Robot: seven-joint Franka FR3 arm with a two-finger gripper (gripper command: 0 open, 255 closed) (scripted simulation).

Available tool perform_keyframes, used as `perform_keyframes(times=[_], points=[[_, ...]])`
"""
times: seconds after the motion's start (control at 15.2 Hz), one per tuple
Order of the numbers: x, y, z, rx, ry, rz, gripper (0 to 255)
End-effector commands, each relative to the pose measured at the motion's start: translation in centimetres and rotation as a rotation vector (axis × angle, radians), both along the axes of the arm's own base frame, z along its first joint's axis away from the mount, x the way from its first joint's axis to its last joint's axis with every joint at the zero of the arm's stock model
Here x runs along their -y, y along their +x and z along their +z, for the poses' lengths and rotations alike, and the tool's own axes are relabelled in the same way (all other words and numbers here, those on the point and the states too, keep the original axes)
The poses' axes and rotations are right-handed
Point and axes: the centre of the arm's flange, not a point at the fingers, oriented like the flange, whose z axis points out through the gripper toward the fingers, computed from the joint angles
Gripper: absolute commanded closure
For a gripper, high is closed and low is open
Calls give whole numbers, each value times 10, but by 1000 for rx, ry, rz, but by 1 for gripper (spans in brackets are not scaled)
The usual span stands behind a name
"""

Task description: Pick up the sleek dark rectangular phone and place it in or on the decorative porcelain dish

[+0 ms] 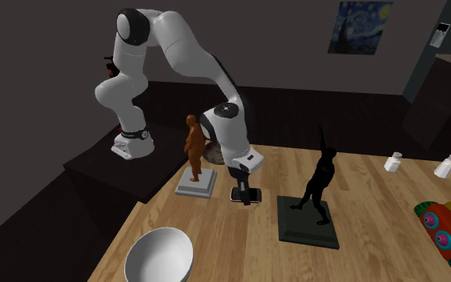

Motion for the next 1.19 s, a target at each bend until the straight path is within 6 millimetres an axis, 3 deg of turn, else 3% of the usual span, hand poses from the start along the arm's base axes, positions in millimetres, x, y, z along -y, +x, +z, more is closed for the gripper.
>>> perform_keyframes(times=[0.0,0.2,1.12], points=[[0,1,11,0,0,0,255],[0,1,23,0,0,0,255],[-141,-119,26,0,0,0,255]])
